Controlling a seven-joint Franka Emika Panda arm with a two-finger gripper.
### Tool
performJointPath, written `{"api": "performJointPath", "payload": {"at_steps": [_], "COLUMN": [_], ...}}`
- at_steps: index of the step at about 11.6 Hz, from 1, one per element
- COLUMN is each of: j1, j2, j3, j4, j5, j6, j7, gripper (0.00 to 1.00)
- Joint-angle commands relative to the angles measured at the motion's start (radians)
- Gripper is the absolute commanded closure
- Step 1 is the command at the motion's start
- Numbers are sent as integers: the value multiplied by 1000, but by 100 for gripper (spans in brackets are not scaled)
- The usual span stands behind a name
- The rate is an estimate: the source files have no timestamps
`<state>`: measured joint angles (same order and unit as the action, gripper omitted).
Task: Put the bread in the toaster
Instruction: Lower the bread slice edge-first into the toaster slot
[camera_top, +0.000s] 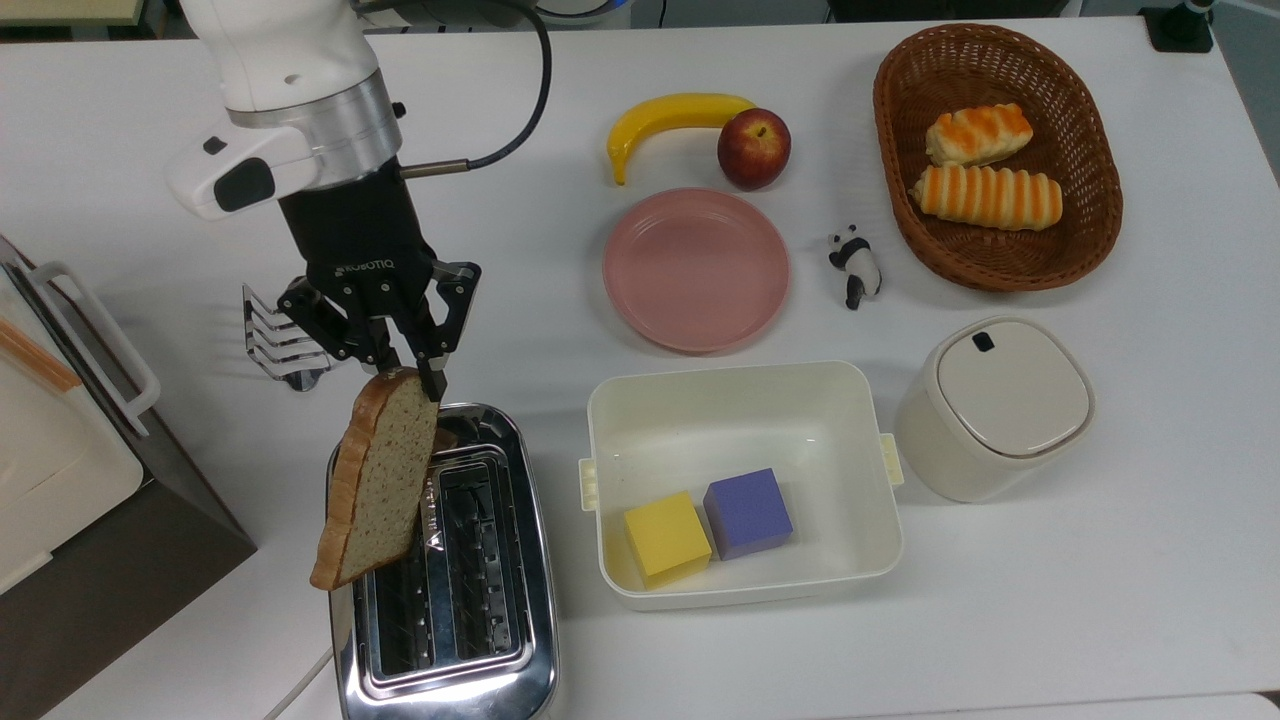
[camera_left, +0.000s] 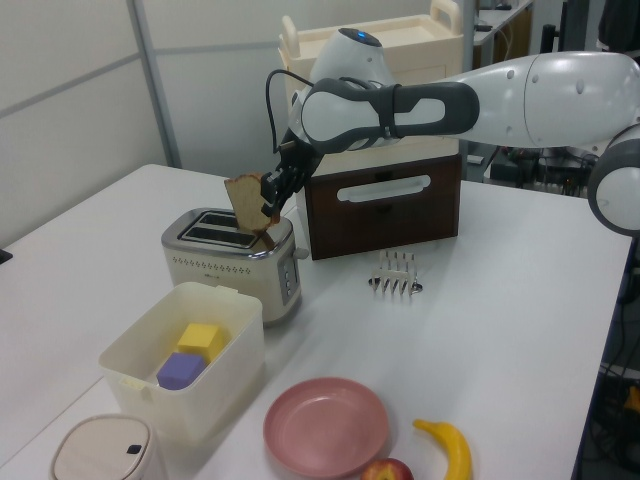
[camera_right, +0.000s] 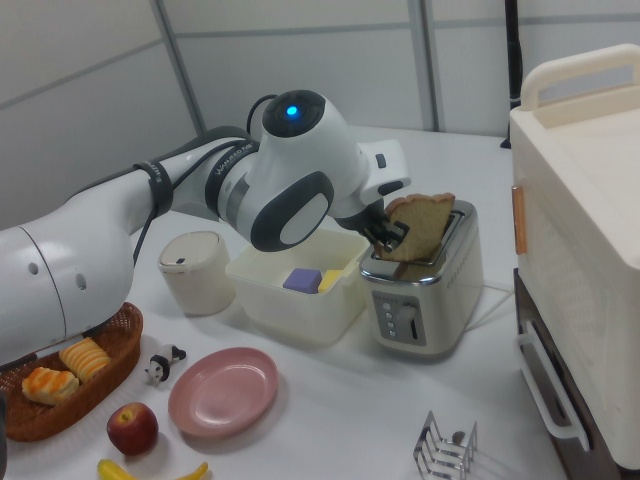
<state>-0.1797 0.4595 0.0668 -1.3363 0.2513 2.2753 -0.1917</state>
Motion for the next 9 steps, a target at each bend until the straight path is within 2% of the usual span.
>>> {"api": "performJointPath", "payload": {"at_steps": [1,4,5,6,7,9], "j1": [2,3,3,3,3,3], "j2": [-33,-33,-31,-30,-30,-30], "j3": [-10,-10,-10,-10,-10,-10], "j4": [-23,-8,-8,-8,-8,-8], "j5": [11,11,9,9,9,9], "j6": [-33,-31,-30,-30,-30,-30], "j7": [-5,-5,-6,-11,-14,-14], "gripper": [49,47,58,85,100,100]}}
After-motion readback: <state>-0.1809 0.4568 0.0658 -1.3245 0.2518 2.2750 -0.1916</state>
